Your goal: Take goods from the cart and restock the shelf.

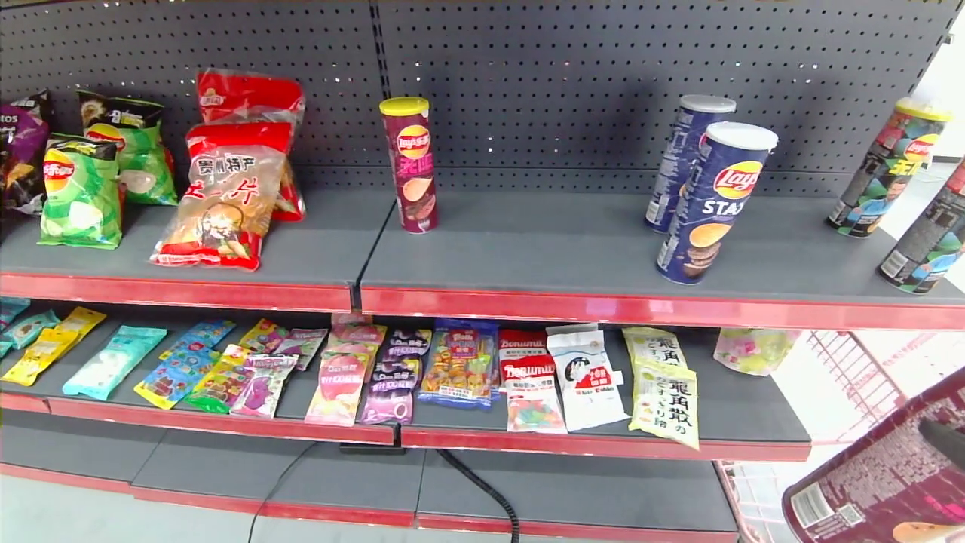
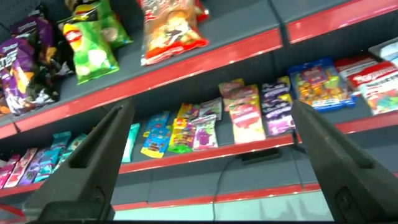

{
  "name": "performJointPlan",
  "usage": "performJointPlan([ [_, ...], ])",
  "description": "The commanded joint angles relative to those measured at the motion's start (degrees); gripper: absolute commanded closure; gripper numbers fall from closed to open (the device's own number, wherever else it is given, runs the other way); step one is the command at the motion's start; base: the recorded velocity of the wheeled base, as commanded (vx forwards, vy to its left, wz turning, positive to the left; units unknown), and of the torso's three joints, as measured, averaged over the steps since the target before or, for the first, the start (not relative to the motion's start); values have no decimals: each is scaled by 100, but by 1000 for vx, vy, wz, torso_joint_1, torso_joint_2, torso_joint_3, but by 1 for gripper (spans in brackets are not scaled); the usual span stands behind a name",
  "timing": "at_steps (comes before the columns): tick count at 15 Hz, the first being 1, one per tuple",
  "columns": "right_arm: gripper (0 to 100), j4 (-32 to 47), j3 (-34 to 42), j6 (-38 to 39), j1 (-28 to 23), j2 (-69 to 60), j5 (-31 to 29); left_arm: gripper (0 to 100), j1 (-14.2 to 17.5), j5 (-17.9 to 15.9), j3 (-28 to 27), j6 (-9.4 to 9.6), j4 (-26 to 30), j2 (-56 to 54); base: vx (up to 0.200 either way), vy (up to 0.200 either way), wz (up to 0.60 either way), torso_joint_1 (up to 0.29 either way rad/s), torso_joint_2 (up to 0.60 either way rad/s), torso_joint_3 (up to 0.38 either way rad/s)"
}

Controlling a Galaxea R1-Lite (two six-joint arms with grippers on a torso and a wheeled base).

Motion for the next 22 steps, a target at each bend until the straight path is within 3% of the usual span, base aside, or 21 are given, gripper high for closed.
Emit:
performJointPlan([
  [1,100,-2,75,-1,3,-134,1,0,0,4,-3,1,2,-1,0,200,0,-7,-2,7],
  [4,100,25,189,-1,3,-310,1,0,9,91,-3,98,2,17,133,200,0,-1,2,-1],
  [11,100,34,242,-1,3,-416,1,0,9,100,5,106,2,-36,200,200,0,1,0,2],
  [14,100,34,269,-1,3,-433,1,0,9,100,23,106,2,-115,0,200,0,2,6,2],
  [16,100,34,286,-1,3,-477,1,0,9,100,23,106,2,-124,0,0,0,0,0,0],
  [22,100,34,321,-1,12,-495,10,0,9,65,58,344,2,-150,0,0,0,0,0,0],
])
